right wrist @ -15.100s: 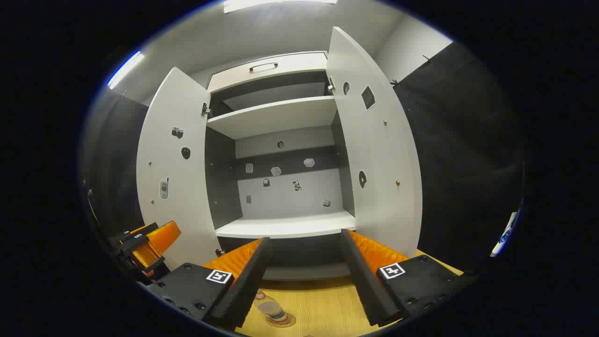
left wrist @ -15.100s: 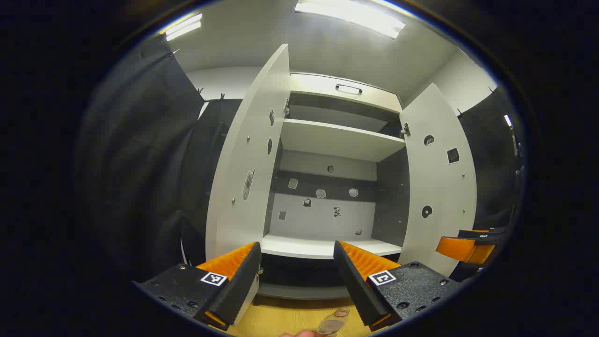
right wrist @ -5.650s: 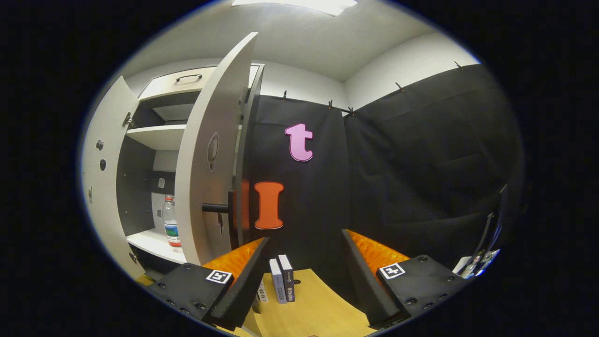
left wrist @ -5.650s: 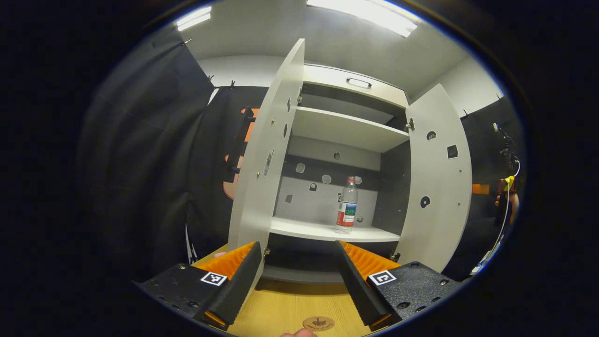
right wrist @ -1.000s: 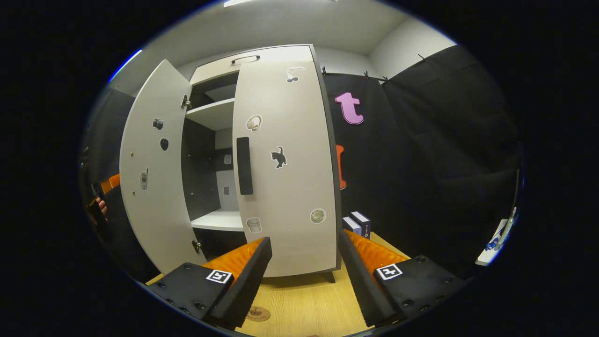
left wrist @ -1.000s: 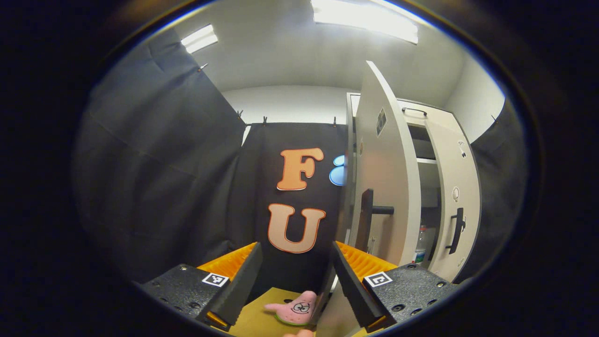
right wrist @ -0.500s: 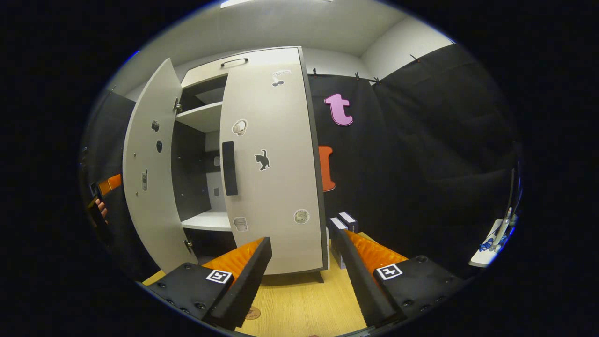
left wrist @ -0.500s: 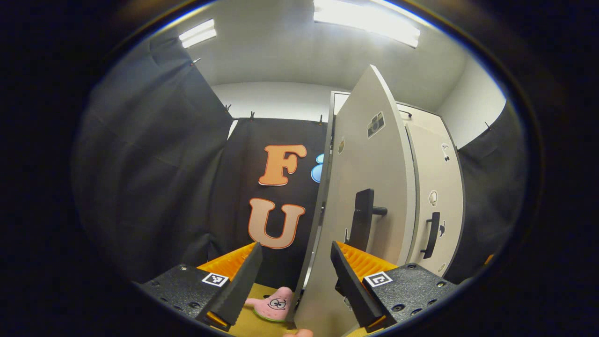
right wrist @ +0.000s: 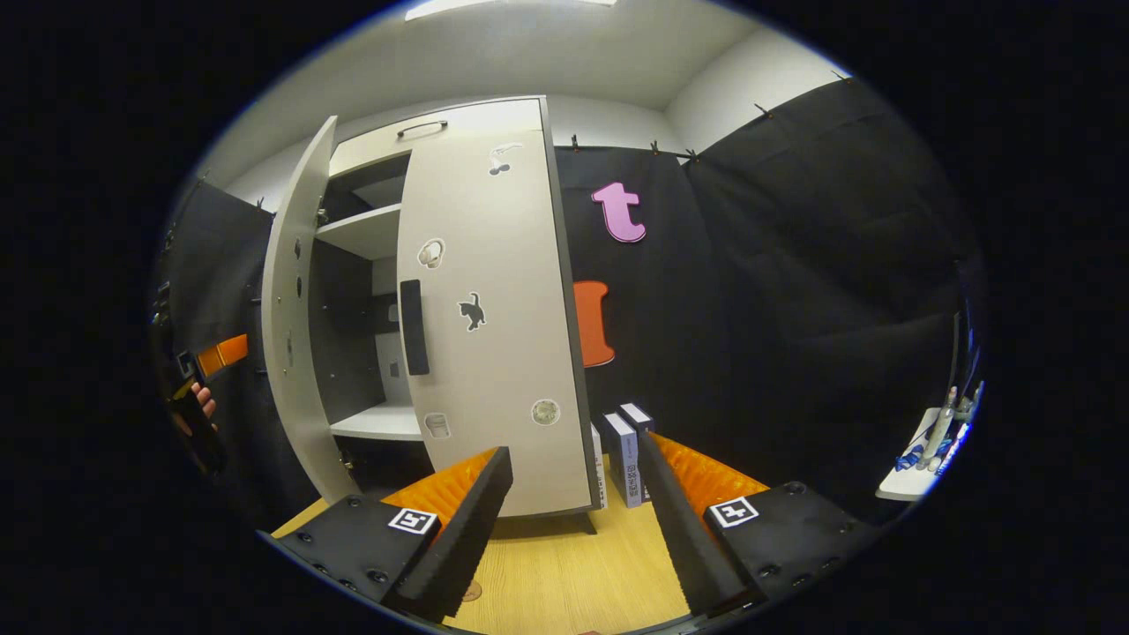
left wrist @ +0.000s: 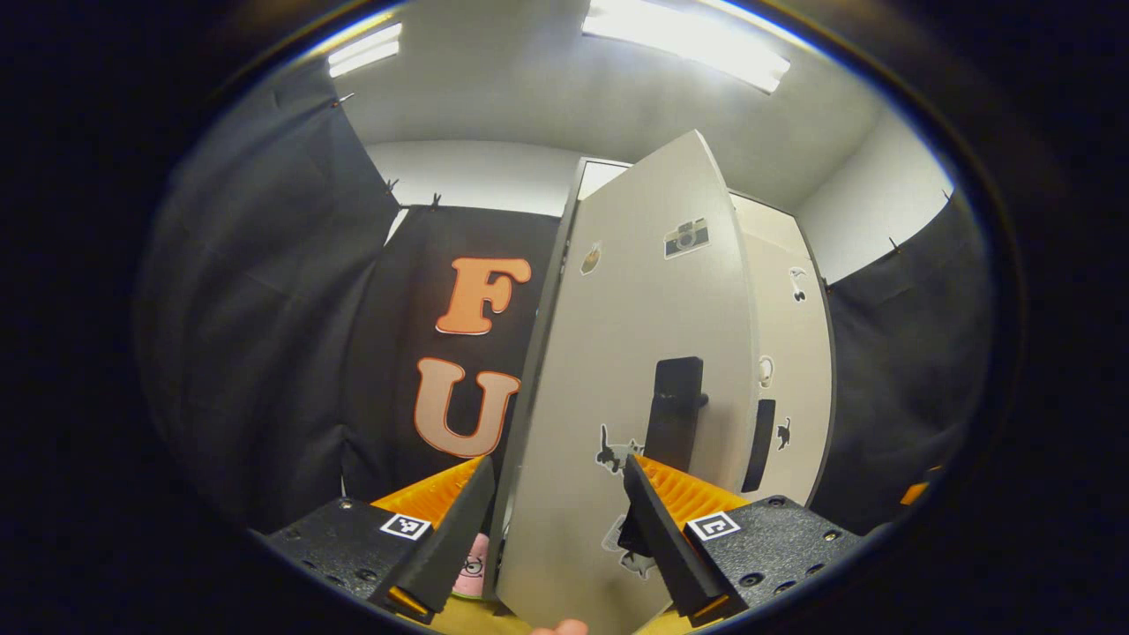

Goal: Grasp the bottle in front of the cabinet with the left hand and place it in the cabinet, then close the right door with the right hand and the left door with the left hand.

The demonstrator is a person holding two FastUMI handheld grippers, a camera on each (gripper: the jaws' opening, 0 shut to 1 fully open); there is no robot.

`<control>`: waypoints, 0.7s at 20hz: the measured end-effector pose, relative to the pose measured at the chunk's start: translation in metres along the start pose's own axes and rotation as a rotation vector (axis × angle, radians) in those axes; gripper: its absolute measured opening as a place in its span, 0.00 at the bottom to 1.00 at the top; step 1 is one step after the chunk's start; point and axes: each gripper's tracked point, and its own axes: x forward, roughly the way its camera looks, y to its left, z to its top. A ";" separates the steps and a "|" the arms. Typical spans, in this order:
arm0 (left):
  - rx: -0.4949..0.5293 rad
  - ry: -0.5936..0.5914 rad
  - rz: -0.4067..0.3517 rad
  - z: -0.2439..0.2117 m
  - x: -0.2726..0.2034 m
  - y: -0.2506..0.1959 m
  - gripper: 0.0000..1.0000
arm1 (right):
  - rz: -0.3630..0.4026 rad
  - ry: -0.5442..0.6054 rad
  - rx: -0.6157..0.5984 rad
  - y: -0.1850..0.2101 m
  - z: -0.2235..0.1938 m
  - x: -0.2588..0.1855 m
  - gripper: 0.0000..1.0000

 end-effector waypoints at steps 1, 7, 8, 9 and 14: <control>0.000 0.001 -0.029 -0.002 0.002 -0.010 0.93 | -0.004 -0.004 0.002 -0.001 0.001 -0.001 0.96; -0.028 0.016 -0.099 -0.011 0.006 -0.043 0.94 | -0.020 -0.010 0.006 -0.005 0.002 -0.008 0.96; -0.030 0.018 -0.103 -0.012 0.011 -0.046 0.94 | -0.018 -0.010 0.010 -0.005 0.002 -0.009 0.96; -0.031 0.021 -0.109 -0.013 0.014 -0.049 0.94 | -0.018 -0.010 0.012 -0.004 0.002 -0.009 0.96; -0.044 0.050 -0.154 -0.024 0.033 -0.073 0.94 | -0.022 -0.014 0.017 -0.007 0.005 -0.013 0.96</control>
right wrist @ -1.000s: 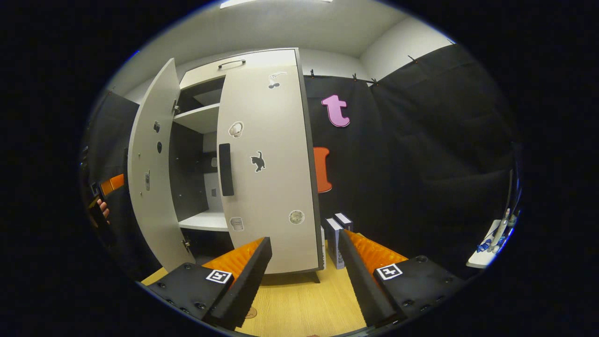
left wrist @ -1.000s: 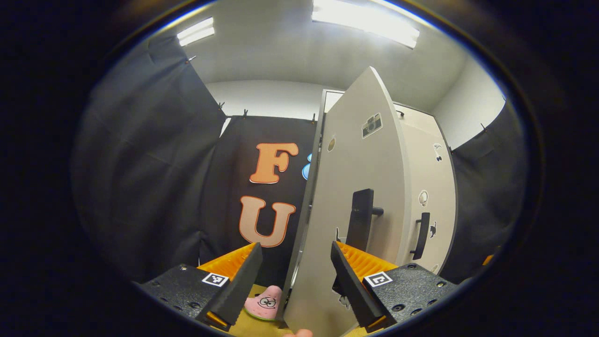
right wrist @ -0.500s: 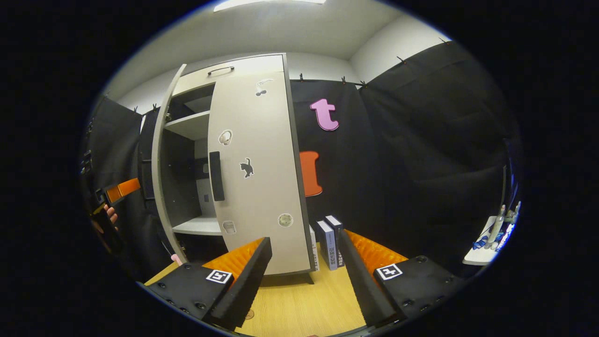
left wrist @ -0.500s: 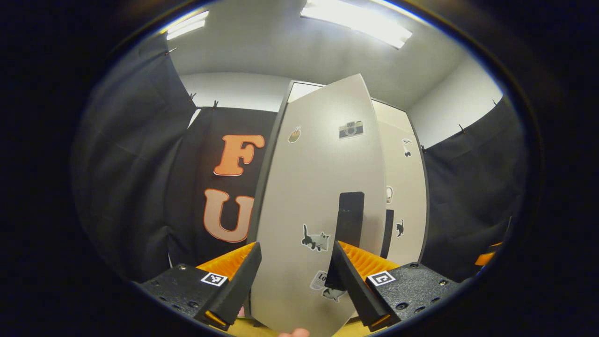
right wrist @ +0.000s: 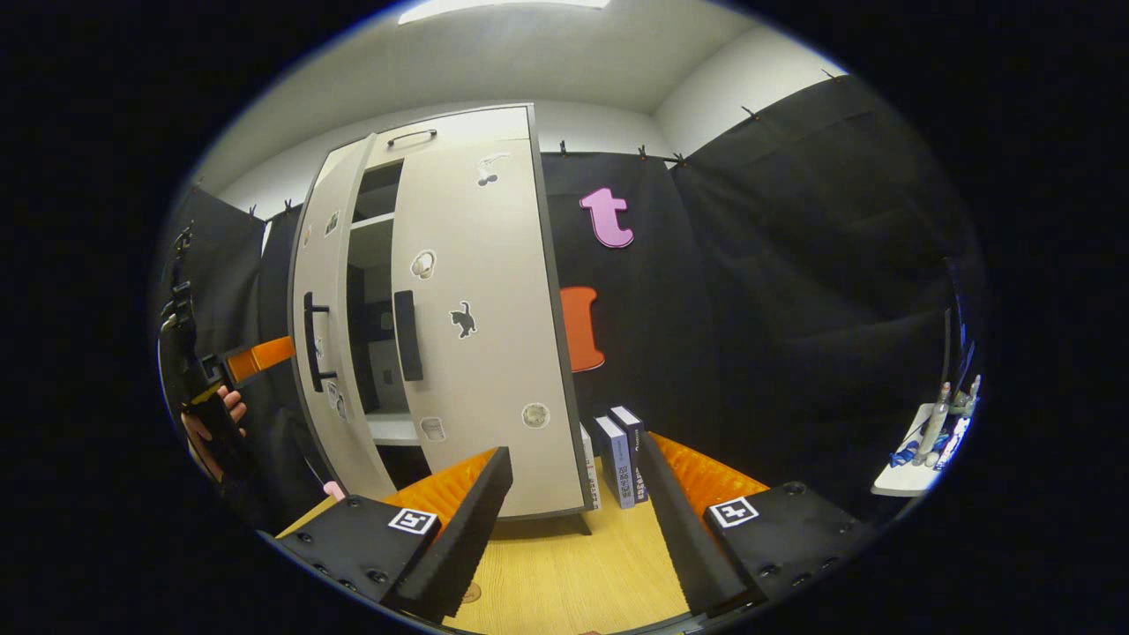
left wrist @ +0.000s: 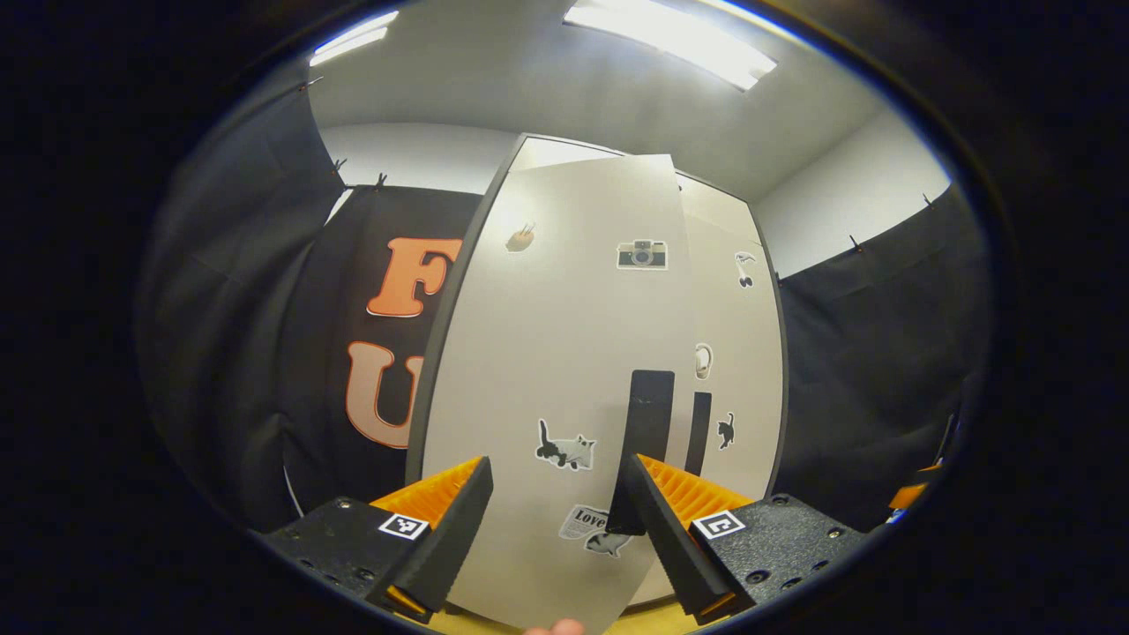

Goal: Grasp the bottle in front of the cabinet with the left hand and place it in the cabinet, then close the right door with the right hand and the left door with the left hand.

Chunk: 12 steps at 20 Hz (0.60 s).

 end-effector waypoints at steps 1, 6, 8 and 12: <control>-0.004 0.008 -0.004 -0.005 0.006 -0.003 0.94 | -0.003 -0.002 0.001 -0.001 0.001 0.000 0.96; -0.013 0.041 0.005 -0.022 0.032 -0.011 0.94 | -0.020 0.005 0.008 -0.005 -0.002 -0.004 0.96; -0.026 0.046 0.002 -0.027 0.039 -0.012 0.94 | -0.028 0.011 0.005 -0.008 -0.003 -0.004 0.96; -0.036 0.055 0.005 -0.034 0.056 -0.017 0.94 | -0.041 0.016 -0.006 -0.014 -0.004 -0.002 0.96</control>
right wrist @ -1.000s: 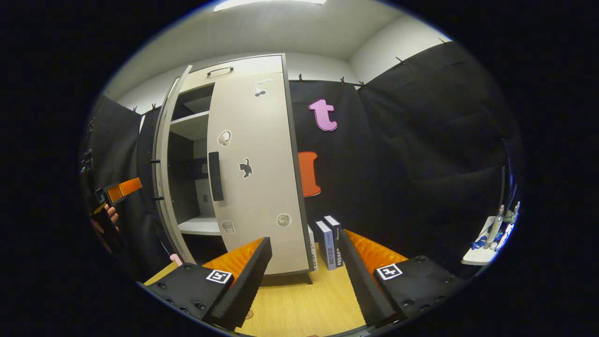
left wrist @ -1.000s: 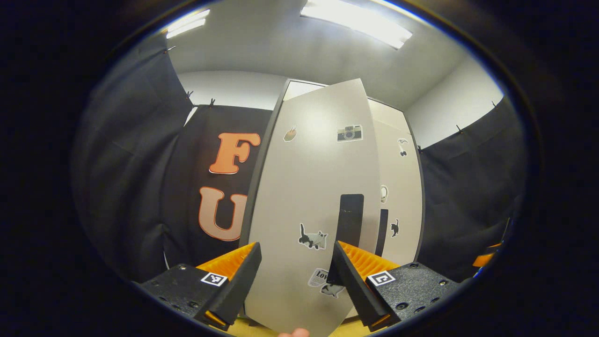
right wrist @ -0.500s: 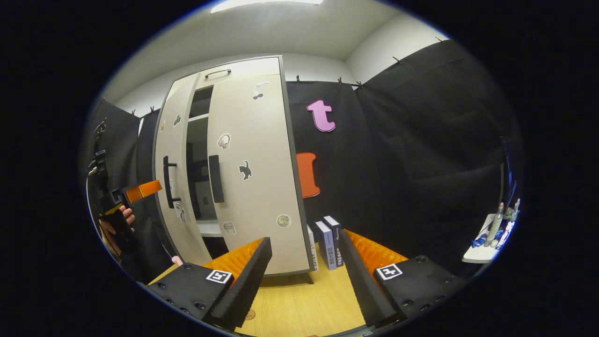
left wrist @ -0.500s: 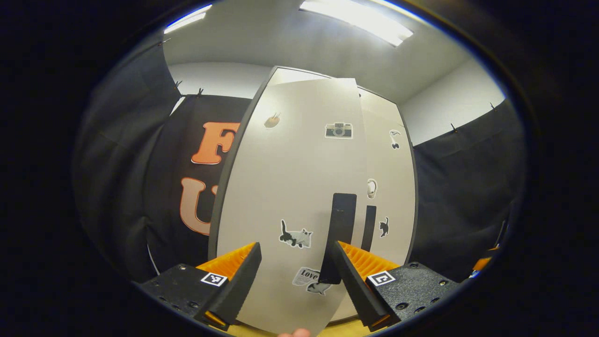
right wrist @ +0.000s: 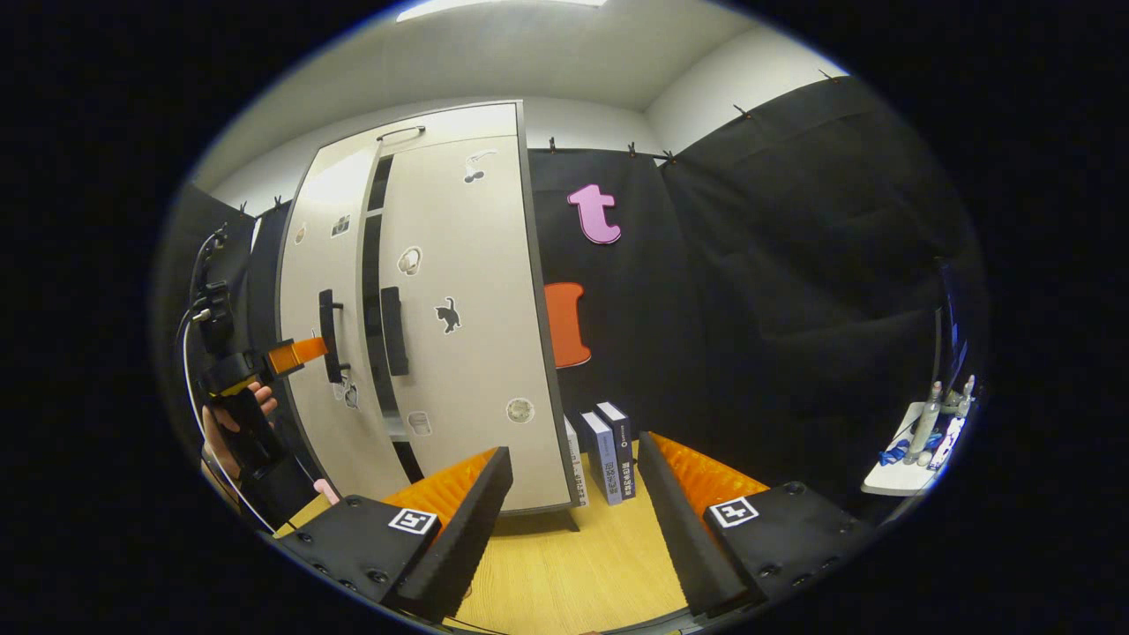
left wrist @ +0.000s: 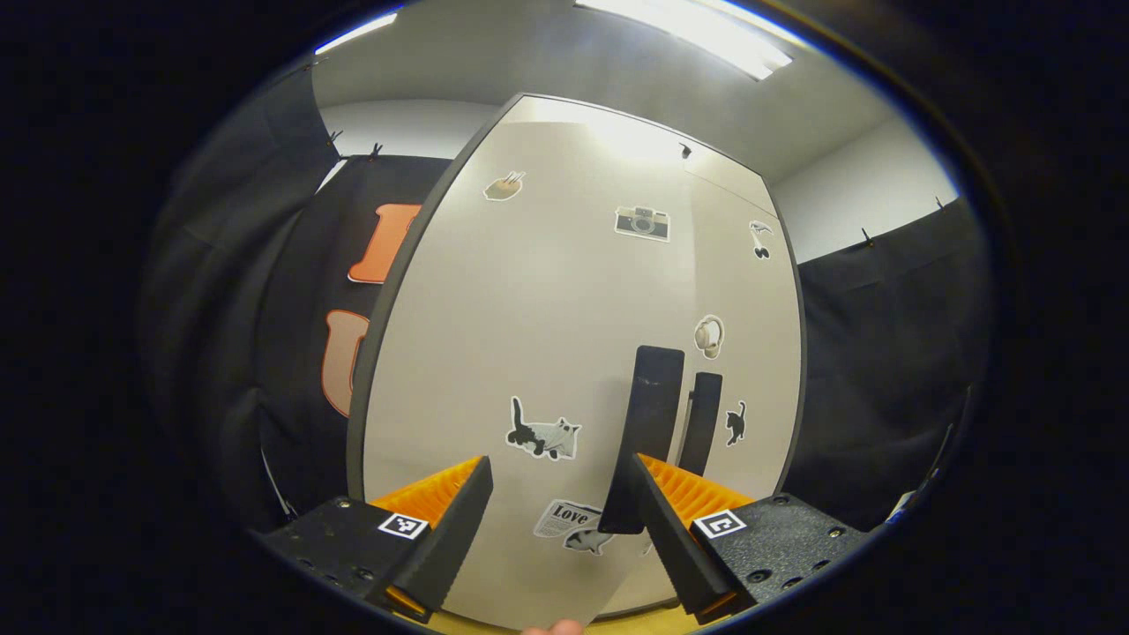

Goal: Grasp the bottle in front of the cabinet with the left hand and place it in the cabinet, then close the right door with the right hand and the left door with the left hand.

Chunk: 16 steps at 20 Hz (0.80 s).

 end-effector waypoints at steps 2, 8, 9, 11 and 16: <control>0.005 -0.003 0.013 -0.003 0.009 -0.003 0.94 | -0.001 -0.002 -0.007 -0.002 0.000 0.001 0.96; 0.037 -0.015 0.040 -0.008 0.031 -0.006 0.94 | -0.001 0.001 -0.014 -0.005 0.000 0.006 0.96; 0.035 -0.015 0.042 -0.009 0.033 -0.005 0.94 | 0.000 0.000 -0.014 -0.005 0.001 0.007 0.96; 0.035 -0.016 0.044 -0.011 0.036 -0.005 0.94 | 0.002 -0.001 -0.015 -0.005 0.000 0.009 0.96; 0.048 -0.016 0.048 -0.011 0.040 -0.004 0.94 | 0.021 0.001 -0.005 0.000 -0.002 0.009 0.96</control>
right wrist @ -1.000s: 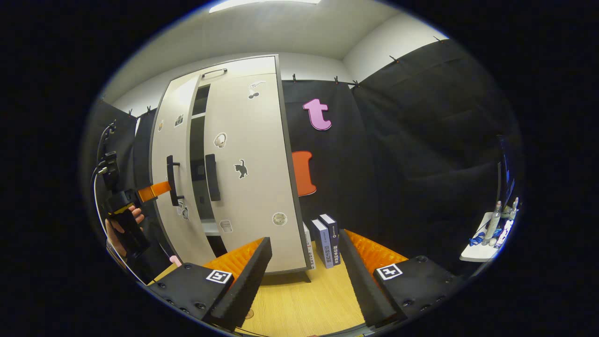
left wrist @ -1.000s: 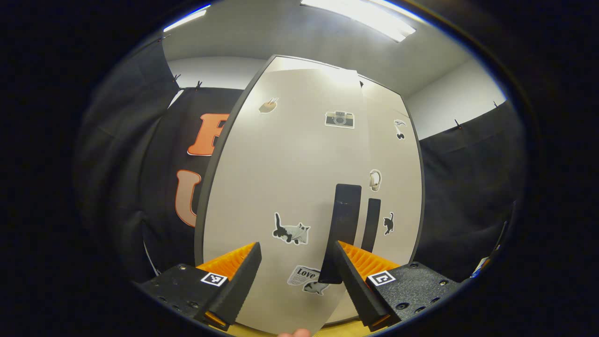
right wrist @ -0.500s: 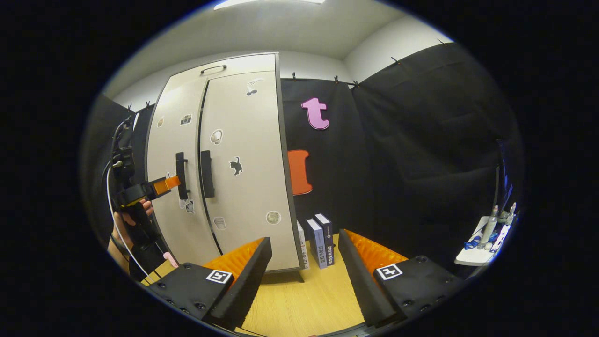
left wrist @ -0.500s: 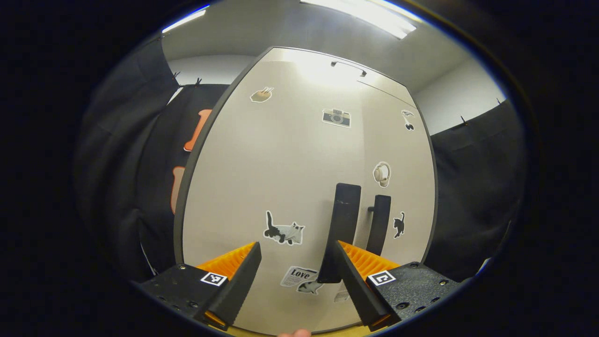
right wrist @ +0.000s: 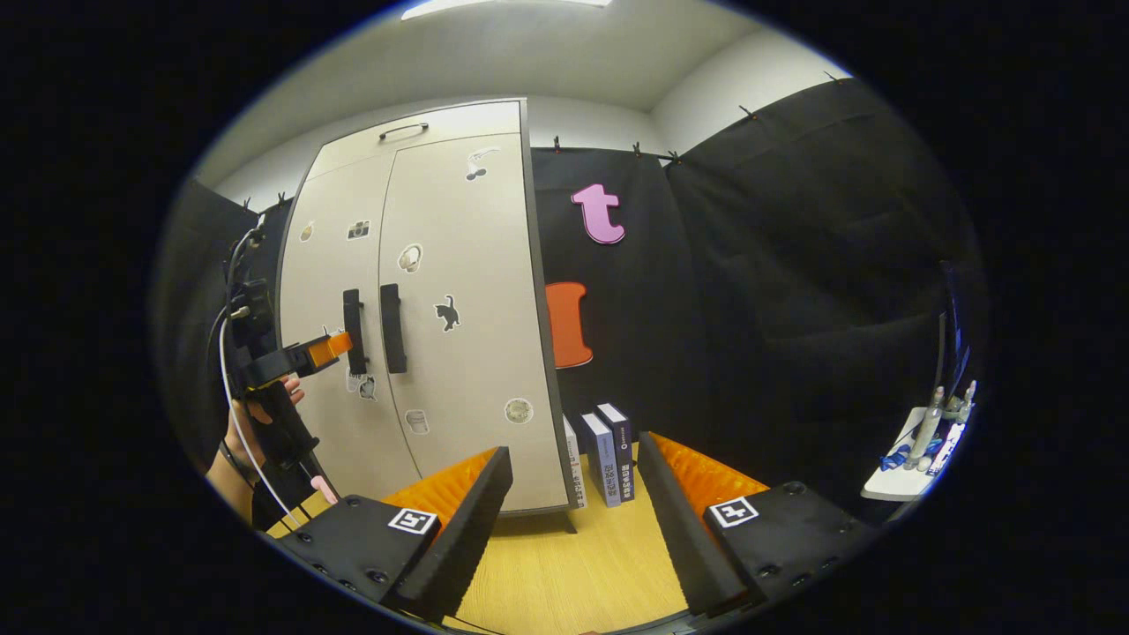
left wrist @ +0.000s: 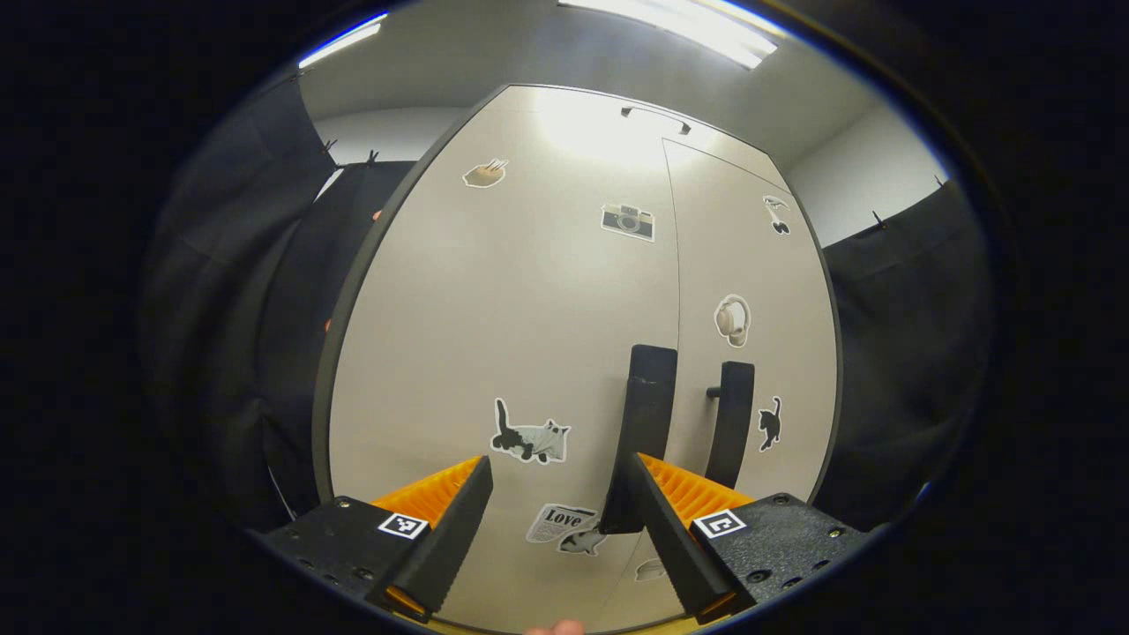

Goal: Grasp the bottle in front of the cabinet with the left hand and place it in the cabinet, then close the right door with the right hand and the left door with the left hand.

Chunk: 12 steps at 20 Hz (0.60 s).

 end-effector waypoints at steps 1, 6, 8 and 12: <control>-0.002 0.007 0.000 -0.001 -0.001 0.000 0.94 | 0.005 0.003 0.001 0.001 -0.001 0.000 0.96; -0.045 0.010 -0.017 0.009 -0.030 0.001 0.94 | 0.040 0.014 0.005 0.012 -0.005 -0.003 0.96; -0.056 0.014 -0.021 0.013 -0.046 0.002 0.94 | 0.056 0.018 -0.001 0.017 -0.007 -0.003 0.97; -0.053 0.014 -0.022 0.022 -0.085 0.011 0.94 | 0.093 0.016 -0.008 0.033 -0.007 -0.004 0.97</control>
